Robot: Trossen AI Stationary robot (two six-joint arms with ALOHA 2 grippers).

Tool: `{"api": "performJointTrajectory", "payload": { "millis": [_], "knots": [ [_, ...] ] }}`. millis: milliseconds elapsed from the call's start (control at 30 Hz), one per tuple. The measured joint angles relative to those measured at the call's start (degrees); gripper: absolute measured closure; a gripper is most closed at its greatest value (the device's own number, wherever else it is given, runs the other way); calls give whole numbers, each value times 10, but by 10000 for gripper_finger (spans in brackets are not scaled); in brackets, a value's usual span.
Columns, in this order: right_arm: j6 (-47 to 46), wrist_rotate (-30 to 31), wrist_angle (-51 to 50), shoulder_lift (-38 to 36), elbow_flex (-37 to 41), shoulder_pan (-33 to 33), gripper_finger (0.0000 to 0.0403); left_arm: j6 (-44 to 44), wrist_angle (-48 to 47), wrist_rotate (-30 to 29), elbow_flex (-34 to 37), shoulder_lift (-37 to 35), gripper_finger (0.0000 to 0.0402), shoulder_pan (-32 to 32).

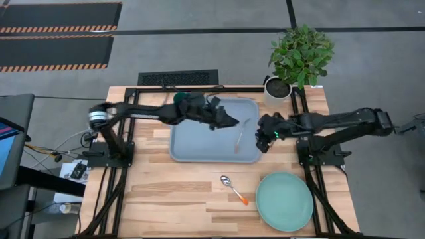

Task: Pick and place plate/cup/fork/spoon on tray
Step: Put the orange fork on the gray tray

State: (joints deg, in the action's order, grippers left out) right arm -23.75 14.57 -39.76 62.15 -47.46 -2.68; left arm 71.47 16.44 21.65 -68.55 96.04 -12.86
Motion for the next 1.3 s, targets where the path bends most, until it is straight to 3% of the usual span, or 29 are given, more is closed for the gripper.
{"api": "performJointTrajectory", "payload": {
  "millis": [200,400,500,633,800,967,1300],
  "knots": [
    [286,-111,38,85,0,-119,280,-118,-210,-70,0,-136,200,23],
    [474,-131,46,171,0,-186,280,-146,-345,-202,0,-235,200,71],
    [512,-131,65,212,0,-204,279,-149,-400,-259,0,-271,200,89],
    [511,-129,64,254,-18,-220,279,-155,-456,-290,0,-310,200,96],
    [520,-130,33,272,-70,-225,279,-169,-502,-298,0,-344,200,95],
    [576,-118,70,278,-107,-232,279,-175,-545,-307,0,-355,200,95],
    [664,-146,33,343,-117,-256,279,-176,-594,-303,0,-356,200,95]
  ]
}}
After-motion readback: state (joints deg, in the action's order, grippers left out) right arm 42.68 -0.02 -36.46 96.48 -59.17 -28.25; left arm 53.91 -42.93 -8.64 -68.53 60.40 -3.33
